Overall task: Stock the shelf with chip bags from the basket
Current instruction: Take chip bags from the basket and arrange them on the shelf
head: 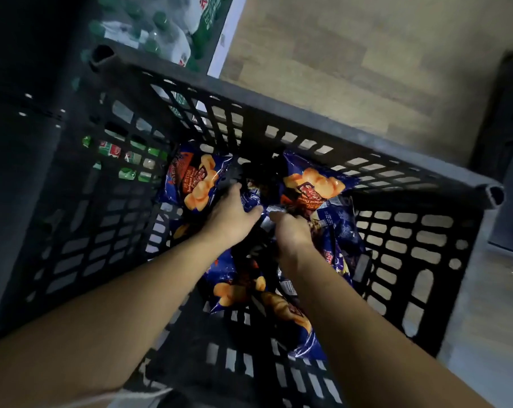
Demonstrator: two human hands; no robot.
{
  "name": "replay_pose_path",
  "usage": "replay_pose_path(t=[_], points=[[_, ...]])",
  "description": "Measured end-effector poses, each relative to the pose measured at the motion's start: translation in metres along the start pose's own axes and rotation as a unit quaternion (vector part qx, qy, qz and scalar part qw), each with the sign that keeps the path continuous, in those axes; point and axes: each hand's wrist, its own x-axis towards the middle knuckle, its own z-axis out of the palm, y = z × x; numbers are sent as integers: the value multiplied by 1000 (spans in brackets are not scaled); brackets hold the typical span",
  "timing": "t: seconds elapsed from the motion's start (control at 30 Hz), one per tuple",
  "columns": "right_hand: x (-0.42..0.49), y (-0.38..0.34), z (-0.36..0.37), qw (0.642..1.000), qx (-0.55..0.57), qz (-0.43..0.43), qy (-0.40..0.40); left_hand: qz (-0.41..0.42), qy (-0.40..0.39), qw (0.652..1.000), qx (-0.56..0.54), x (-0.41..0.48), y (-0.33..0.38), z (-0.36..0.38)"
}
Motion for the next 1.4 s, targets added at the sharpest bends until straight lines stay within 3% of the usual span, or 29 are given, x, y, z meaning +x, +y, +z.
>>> replay_pose_path(t=[0.23,0.43,0.57,1.0,1.2,1.4], points=[[8,5,12,1000,-2,-3,27,-2,19,1000,-2,2,2,-11],[-14,14,0,1000,13,-19,19,-4,-2,995,-99,-36,4,-33],[-42,12,-11,998,19,-44,-40,7,-9,980,-200,-69,2,-52],[-171,0,-20,966,-6,-62,-253,-8,68,942,-328,-193,2,-112],[-236,-33,-12,944,-32,-137,-298,62,131,896,-420,-252,21,-152],[-323,-78,8,901,-50,-236,-362,150,209,870,-421,-316,55,-211]])
